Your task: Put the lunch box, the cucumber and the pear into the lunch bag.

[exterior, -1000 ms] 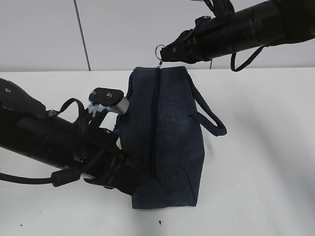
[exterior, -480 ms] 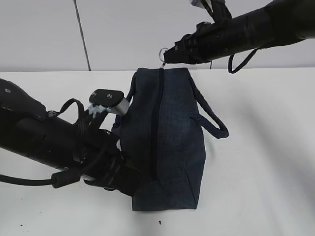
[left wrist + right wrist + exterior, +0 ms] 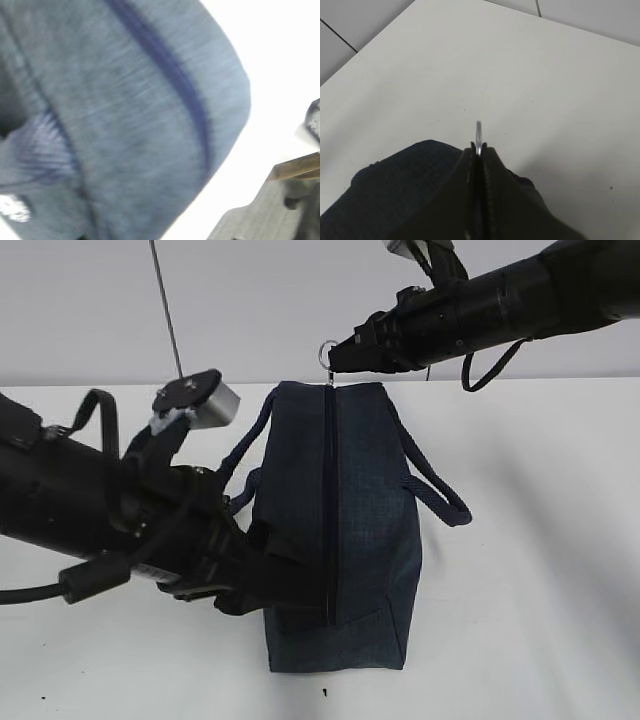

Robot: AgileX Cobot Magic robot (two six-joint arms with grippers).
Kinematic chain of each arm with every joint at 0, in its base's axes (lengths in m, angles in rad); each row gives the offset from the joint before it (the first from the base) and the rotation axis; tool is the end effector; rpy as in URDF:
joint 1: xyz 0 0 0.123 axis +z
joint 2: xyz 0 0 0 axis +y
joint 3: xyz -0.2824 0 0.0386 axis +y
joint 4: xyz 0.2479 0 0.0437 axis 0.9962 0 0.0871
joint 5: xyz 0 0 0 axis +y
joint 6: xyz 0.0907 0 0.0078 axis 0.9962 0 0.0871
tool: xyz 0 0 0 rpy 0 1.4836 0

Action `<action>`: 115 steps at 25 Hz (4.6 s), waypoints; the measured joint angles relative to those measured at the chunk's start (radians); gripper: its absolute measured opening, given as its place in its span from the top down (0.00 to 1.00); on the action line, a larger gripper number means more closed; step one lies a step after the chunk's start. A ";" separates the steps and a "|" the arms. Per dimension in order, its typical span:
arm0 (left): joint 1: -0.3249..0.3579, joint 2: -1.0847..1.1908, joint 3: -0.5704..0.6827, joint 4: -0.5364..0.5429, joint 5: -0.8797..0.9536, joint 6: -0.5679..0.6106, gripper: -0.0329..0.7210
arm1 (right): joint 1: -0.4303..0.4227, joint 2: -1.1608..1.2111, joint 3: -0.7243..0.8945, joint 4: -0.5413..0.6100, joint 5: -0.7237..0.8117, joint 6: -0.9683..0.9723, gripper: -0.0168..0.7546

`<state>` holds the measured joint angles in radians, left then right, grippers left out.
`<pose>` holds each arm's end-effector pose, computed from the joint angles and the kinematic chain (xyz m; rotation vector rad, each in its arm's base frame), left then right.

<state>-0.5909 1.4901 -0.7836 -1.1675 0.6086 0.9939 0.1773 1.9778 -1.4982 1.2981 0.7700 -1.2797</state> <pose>0.2071 -0.1967 0.2199 0.8596 2.3719 -0.9731 0.4234 0.1380 0.2507 -0.6730 2.0450 0.8638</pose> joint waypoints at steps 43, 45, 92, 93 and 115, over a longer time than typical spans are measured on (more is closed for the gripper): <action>0.260 0.245 -0.565 0.302 0.221 -0.500 0.37 | 0.000 0.001 0.000 0.000 0.052 0.000 0.97; 0.259 0.262 -0.568 0.308 0.228 -0.504 0.38 | 0.000 0.001 0.000 0.000 0.052 0.000 0.97; 0.257 0.287 -0.570 0.193 0.370 -0.318 0.96 | -0.112 0.158 -0.097 0.081 0.230 0.128 0.97; 0.257 0.287 -0.570 0.192 0.371 -0.315 0.96 | -0.118 0.165 -0.099 0.082 0.238 0.133 0.97; 0.258 0.290 -0.641 0.172 0.385 -0.274 0.96 | -0.139 0.300 -0.110 0.086 0.271 0.164 0.97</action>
<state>-0.3326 1.7798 -1.4242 -0.9953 0.9939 0.7198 0.0386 2.2780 -1.6081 1.3841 1.0411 -1.1157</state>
